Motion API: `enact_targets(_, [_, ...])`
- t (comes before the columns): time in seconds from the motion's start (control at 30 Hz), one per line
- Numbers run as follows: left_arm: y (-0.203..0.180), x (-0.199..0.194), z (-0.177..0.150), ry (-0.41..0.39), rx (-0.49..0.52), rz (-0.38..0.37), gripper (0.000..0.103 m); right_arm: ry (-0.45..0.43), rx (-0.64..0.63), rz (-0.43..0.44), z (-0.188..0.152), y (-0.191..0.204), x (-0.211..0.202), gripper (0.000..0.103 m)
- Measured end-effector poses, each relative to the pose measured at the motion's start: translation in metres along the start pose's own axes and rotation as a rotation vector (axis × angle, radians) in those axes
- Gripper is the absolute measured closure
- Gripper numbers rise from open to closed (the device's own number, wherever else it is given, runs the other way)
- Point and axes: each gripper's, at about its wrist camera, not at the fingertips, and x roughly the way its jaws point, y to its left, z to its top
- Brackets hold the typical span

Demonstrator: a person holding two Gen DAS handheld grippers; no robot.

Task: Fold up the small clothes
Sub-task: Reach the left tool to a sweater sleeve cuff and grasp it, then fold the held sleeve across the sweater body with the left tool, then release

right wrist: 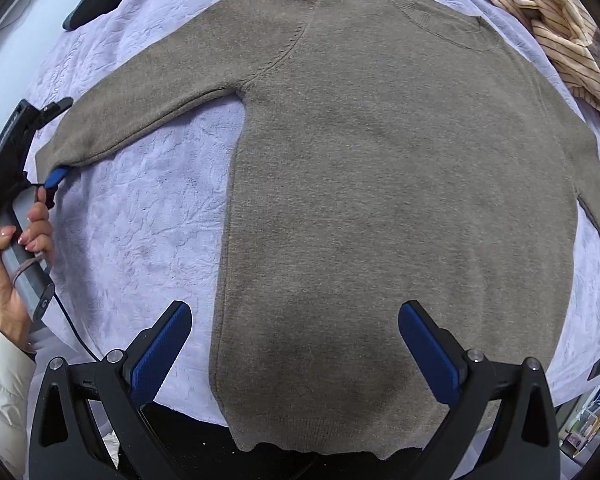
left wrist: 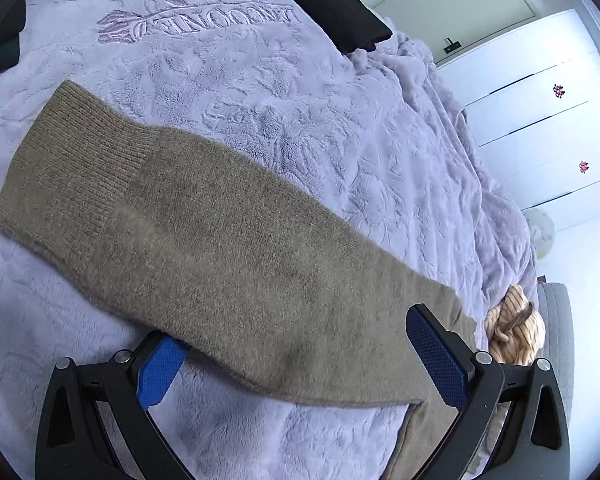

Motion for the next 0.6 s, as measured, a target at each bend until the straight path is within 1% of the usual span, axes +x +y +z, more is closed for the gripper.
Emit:
enact_targets(0.03, [0.001, 0.003, 0.001, -0.001, -0.012, 0.017, 0.007, 0.0, -0.003, 0.004, 0.0, 0.001, 0.002, 0.0])
enact_targets(0.07, [0.004, 0.006, 0.002, 0.002, -0.029, 0.04, 0.021, 0.001, -0.003, 0.008, 0.0, 0.001, 0.002, 0.0])
enact_targets(0.1, [0.004, 0.012, 0.002, 0.007, -0.041, 0.057, 0.03, 0.002, -0.005, 0.013, 0.0, 0.0, 0.003, 0.0])
enact_targets(0.17, [0.006, 0.016, 0.001, 0.004, -0.058, 0.104, 0.06, 0.001, -0.012, 0.02, 0.0, -0.001, 0.004, 0.0])
enact_targets(0.2, [0.006, 0.016, 0.002, -0.005, -0.057, 0.108, 0.068, -0.001, -0.016, 0.021, 0.0, -0.003, 0.004, 0.0])
enact_targets(0.23, [0.005, 0.015, 0.002, -0.009, -0.052, 0.107, 0.081, -0.004, -0.019, 0.021, 0.001, -0.005, 0.006, 0.0])
enact_targets(0.27, [0.003, 0.013, 0.002, -0.014, -0.044, 0.104, 0.083, -0.005, -0.021, 0.021, 0.001, -0.009, 0.006, 0.0])
enact_targets(0.3, [-0.001, 0.01, 0.003, -0.027, -0.031, 0.107, 0.083, -0.007, -0.02, 0.025, 0.001, -0.012, 0.005, 0.0])
enact_targets(0.37, [-0.017, 0.002, 0.001, -0.059, 0.023, 0.116, 0.083, -0.007, -0.014, 0.041, 0.0, -0.021, 0.005, 0.0])
enact_targets(0.47, [-0.057, -0.01, -0.006, -0.098, 0.129, 0.107, 0.083, -0.012, -0.01, 0.069, 0.0, -0.036, 0.003, 0.0])
enact_targets(0.6, [-0.122, -0.015, -0.024, -0.112, 0.251, 0.04, 0.083, -0.036, 0.01, 0.09, -0.002, -0.063, 0.0, 0.0])
